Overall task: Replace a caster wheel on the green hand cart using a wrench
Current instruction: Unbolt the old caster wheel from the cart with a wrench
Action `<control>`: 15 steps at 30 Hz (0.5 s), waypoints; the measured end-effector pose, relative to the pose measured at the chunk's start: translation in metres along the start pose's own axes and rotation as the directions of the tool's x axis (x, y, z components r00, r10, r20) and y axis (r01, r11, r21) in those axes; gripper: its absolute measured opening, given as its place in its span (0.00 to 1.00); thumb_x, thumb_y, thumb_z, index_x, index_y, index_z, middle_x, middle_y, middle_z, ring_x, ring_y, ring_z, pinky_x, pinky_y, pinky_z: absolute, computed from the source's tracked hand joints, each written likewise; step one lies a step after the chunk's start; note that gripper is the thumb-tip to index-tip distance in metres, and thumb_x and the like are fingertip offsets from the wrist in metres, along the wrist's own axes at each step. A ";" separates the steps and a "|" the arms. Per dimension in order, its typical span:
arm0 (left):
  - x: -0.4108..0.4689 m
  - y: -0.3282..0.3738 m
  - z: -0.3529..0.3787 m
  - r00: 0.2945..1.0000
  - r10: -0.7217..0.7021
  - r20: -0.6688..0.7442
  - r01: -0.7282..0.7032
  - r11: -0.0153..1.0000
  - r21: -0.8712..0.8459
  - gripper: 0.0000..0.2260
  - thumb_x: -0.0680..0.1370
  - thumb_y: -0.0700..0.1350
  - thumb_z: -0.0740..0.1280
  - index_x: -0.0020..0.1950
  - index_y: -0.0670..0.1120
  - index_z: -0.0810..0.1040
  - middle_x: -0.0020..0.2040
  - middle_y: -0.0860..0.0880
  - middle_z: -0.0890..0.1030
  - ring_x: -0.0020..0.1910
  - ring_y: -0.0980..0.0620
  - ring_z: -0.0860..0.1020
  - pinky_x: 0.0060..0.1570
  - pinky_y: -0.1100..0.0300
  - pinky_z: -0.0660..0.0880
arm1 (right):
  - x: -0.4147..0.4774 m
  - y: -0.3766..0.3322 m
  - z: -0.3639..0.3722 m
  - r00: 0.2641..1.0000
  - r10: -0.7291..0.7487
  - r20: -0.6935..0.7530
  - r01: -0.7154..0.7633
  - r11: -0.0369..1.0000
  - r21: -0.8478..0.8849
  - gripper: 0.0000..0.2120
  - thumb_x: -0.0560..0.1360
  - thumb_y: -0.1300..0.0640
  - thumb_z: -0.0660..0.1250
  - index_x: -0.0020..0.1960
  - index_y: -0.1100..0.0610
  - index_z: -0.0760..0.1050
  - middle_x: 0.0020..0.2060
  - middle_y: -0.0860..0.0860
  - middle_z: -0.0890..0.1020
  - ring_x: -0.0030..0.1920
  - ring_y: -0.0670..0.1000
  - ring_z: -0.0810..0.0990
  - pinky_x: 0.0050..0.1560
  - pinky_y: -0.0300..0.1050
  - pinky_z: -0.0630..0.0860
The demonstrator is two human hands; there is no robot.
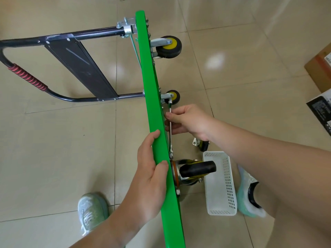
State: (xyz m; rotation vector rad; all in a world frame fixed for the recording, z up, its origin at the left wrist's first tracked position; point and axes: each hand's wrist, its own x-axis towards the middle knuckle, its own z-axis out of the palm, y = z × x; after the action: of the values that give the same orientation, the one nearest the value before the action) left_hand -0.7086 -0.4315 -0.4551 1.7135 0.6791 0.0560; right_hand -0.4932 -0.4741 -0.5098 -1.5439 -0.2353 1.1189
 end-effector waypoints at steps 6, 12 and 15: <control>0.000 0.002 -0.001 1.000 0.001 -0.003 -0.001 1.000 0.019 0.28 0.77 0.47 0.55 0.75 0.68 0.56 0.78 0.54 0.64 0.75 0.53 0.69 0.76 0.48 0.66 | 0.005 0.004 0.004 0.999 0.047 0.001 -0.047 0.998 -0.028 0.17 0.79 0.59 0.70 0.63 0.69 0.77 0.48 0.61 0.84 0.42 0.57 0.85 0.54 0.55 0.83; -0.001 0.003 0.000 1.000 0.001 0.002 -0.001 1.000 0.007 0.28 0.77 0.48 0.55 0.73 0.71 0.56 0.77 0.56 0.64 0.73 0.58 0.69 0.76 0.55 0.65 | 0.004 0.008 0.008 0.995 0.092 0.022 -0.090 0.992 -0.083 0.16 0.79 0.58 0.70 0.61 0.68 0.79 0.53 0.66 0.84 0.55 0.66 0.84 0.58 0.61 0.81; -0.001 0.003 0.002 1.000 0.004 0.017 -0.005 1.000 0.011 0.27 0.78 0.51 0.55 0.71 0.76 0.53 0.78 0.57 0.64 0.72 0.61 0.70 0.70 0.68 0.66 | 0.004 0.007 0.006 0.995 0.097 0.023 -0.094 0.990 -0.100 0.14 0.79 0.58 0.71 0.60 0.66 0.80 0.51 0.64 0.85 0.52 0.64 0.85 0.56 0.59 0.83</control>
State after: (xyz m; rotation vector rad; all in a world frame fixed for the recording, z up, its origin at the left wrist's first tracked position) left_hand -0.7069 -0.4341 -0.4525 1.7247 0.6639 0.0406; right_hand -0.4982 -0.4700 -0.5172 -1.6425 -0.2408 1.2203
